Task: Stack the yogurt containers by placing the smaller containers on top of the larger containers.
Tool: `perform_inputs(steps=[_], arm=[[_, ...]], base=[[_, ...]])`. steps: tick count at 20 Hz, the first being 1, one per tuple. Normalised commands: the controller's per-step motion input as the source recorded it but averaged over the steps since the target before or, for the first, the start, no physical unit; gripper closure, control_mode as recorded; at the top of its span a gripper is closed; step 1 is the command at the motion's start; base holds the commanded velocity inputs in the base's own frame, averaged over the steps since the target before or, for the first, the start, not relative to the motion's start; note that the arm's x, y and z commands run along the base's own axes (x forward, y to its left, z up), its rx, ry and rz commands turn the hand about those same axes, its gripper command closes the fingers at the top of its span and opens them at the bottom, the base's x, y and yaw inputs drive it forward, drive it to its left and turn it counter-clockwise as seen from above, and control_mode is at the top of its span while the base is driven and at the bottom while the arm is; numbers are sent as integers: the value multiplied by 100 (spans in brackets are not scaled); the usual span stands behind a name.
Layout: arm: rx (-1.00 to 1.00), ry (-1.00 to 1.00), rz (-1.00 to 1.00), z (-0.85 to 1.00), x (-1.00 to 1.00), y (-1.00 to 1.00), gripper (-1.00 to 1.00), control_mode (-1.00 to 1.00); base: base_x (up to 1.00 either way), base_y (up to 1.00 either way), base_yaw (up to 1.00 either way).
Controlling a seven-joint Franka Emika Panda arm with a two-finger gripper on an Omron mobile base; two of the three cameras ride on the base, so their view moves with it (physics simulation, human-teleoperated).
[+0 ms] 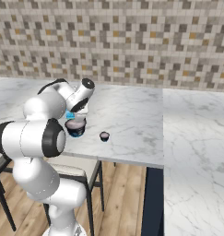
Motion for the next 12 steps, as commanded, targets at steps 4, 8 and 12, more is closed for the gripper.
perform_inputs(steps=[4, 8, 12], arm=[[0, -3, 0, -11, 6, 0, 100, -100], [0, 0, 0, -15, 3, 0, 100, -100], [0, -2, 0, -15, 3, 0, 100, -100]], base=[[0, 0, 0], [0, 0, 0], [0, 0, 0]])
